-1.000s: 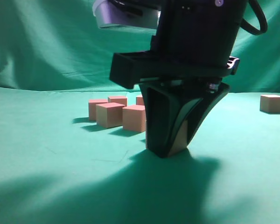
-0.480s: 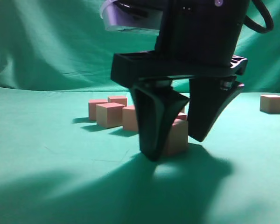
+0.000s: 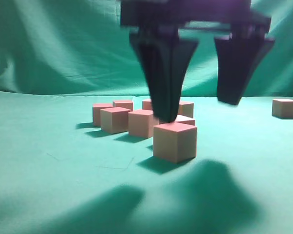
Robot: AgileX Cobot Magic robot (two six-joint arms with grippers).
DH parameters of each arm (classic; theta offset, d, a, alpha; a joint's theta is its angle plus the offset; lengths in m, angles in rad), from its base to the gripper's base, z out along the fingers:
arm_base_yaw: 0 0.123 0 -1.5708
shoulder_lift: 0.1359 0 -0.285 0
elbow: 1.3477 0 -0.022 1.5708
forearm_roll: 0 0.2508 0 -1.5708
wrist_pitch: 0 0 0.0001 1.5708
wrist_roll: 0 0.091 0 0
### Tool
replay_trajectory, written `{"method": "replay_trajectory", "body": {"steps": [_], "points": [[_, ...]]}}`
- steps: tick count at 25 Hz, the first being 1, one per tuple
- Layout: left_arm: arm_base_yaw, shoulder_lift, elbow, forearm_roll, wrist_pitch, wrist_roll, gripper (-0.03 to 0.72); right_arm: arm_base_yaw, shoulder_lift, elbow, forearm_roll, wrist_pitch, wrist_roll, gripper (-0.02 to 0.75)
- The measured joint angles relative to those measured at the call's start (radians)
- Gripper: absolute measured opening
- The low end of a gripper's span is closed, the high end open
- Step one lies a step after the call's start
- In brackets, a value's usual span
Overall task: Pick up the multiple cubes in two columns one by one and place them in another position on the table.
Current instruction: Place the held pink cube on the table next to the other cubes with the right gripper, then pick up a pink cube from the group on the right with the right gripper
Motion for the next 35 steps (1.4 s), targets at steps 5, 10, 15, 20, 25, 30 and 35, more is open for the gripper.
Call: {"method": "replay_trajectory", "body": {"steps": [5, 10, 15, 20, 25, 30, 35], "points": [[0.000, 0.000, 0.000, 0.000, 0.000, 0.000, 0.000, -0.004, -0.092, -0.091, -0.038, 0.203, 0.000, 0.619], [0.000, 0.000, 0.000, 0.000, 0.000, 0.000, 0.000, -0.048, -0.184, -0.152, -0.139, 0.342, 0.000, 0.577], [0.000, 0.000, 0.000, 0.000, 0.000, 0.000, 0.000, -0.209, -0.238, -0.152, -0.179, 0.359, 0.000, 0.577], [0.000, 0.000, 0.000, 0.000, 0.000, 0.000, 0.000, -0.445, -0.243, -0.152, -0.166, 0.317, 0.000, 0.533], [0.000, 0.000, 0.000, 0.000, 0.000, 0.000, 0.000, -0.648, -0.193, -0.152, -0.067, 0.193, 0.000, 0.533], [0.000, 0.000, 0.000, 0.000, 0.000, 0.000, 0.000, -0.706, -0.080, -0.152, -0.038, 0.070, -0.005, 0.533], [0.000, 0.000, 0.000, 0.000, 0.000, 0.000, 0.000, -0.706, 0.037, -0.189, -0.036, -0.046, -0.039, 0.533]]}}
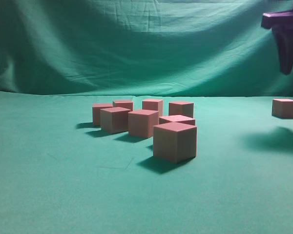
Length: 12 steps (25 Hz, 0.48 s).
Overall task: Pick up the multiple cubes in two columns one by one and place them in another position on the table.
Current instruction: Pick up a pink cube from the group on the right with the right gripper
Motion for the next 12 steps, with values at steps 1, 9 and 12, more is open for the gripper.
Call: {"method": "replay_trajectory", "body": {"steps": [1, 9, 12], "points": [[0.000, 0.000, 0.000, 0.000, 0.000, 0.000, 0.000, 0.000, 0.021, -0.016, 0.000, -0.007, -0.005, 0.533], [0.000, 0.000, 0.000, 0.000, 0.000, 0.000, 0.000, 0.000, 0.187, -0.138, 0.000, -0.027, -0.009, 0.533], [0.000, 0.000, 0.000, 0.000, 0.000, 0.000, 0.000, 0.000, 0.239, -0.155, 0.000, -0.034, -0.009, 0.533]]}}
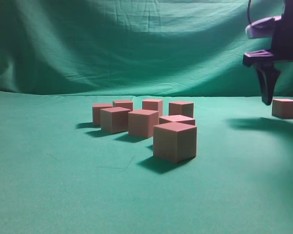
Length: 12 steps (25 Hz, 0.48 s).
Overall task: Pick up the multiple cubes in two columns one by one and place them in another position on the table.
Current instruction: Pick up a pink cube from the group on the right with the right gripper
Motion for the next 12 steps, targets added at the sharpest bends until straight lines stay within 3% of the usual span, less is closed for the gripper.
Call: {"method": "replay_trajectory", "body": {"steps": [10, 12], "points": [[0.000, 0.000, 0.000, 0.000, 0.000, 0.000, 0.000, 0.000, 0.070, -0.021, 0.000, -0.067, -0.002, 0.533], [0.000, 0.000, 0.000, 0.000, 0.000, 0.000, 0.000, 0.000, 0.072, -0.021, 0.000, -0.071, -0.003, 0.430]]}}
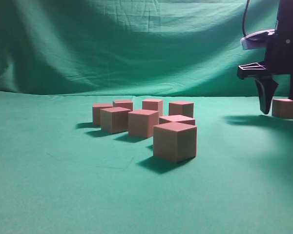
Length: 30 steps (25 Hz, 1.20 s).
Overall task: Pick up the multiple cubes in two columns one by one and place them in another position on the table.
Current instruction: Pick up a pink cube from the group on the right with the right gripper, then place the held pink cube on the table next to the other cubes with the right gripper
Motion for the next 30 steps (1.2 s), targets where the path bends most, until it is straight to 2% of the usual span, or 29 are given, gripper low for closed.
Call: {"method": "replay_trajectory", "body": {"steps": [3, 4, 7, 14, 18, 22, 30], "points": [[0.000, 0.000, 0.000, 0.000, 0.000, 0.000, 0.000, 0.000, 0.000, -0.002, 0.000, 0.000, 0.000, 0.273], [0.000, 0.000, 0.000, 0.000, 0.000, 0.000, 0.000, 0.000, 0.000, -0.002, 0.000, 0.002, 0.000, 0.251], [0.000, 0.000, 0.000, 0.000, 0.000, 0.000, 0.000, 0.000, 0.000, -0.015, 0.000, 0.026, 0.000, 0.260], [0.000, 0.000, 0.000, 0.000, 0.000, 0.000, 0.000, 0.007, -0.086, -0.145, 0.048, 0.238, 0.000, 0.260], [0.000, 0.000, 0.000, 0.000, 0.000, 0.000, 0.000, 0.067, -0.235, -0.155, 0.053, 0.320, -0.002, 0.260], [0.000, 0.000, 0.000, 0.000, 0.000, 0.000, 0.000, 0.190, -0.346, -0.143, 0.054, 0.377, -0.008, 0.260], [0.000, 0.000, 0.000, 0.000, 0.000, 0.000, 0.000, 0.562, -0.423, 0.076, 0.082, 0.339, -0.065, 0.260]]}}
